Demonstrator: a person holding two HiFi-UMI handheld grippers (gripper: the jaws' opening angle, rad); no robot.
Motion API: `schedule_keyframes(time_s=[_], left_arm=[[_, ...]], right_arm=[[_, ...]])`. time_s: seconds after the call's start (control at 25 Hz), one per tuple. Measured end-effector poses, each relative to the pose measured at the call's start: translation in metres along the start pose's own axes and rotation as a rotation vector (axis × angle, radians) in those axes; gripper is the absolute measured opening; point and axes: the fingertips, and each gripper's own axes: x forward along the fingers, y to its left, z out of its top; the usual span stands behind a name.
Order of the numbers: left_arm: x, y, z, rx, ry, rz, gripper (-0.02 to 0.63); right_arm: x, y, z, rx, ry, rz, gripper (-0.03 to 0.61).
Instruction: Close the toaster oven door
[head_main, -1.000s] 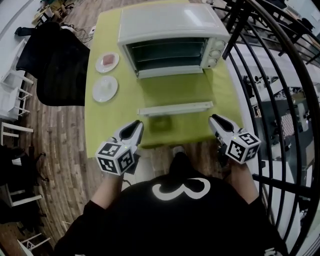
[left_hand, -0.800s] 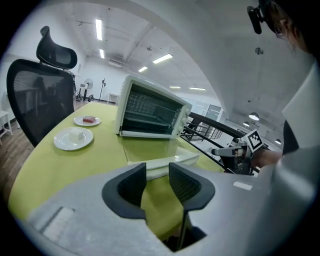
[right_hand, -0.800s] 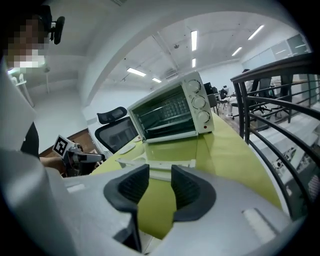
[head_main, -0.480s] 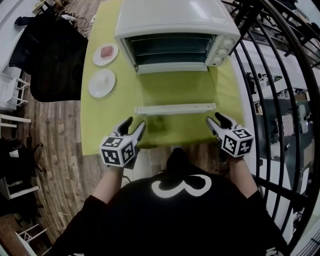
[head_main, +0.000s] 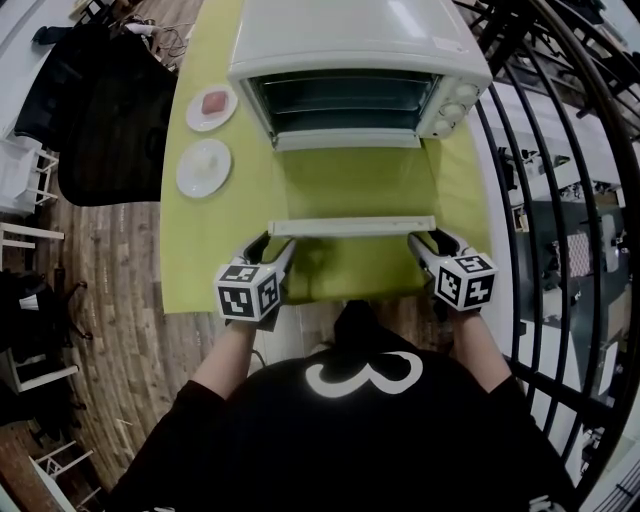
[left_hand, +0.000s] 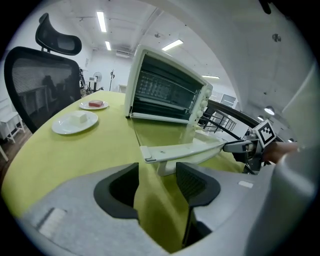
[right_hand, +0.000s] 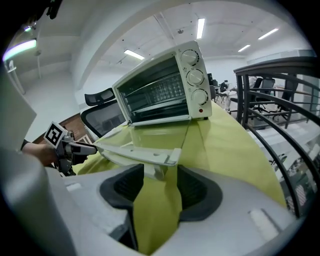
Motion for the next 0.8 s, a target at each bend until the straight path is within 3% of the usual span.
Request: schedule_keyframes(time_s=[0.44,0.8], left_arm=[[0.016,0.000,0.000,0.019,0.034,-0.006,0.218],[0.019,-0.001,-0.002,0.040,0.036,-0.018,0.198]], right_arm=[[0.015,-0.001,-0.002,-0.009,0.039,0.008,0.210],[0.018,0.001,-0.004,-0.003,0.047,0.002,0.170]])
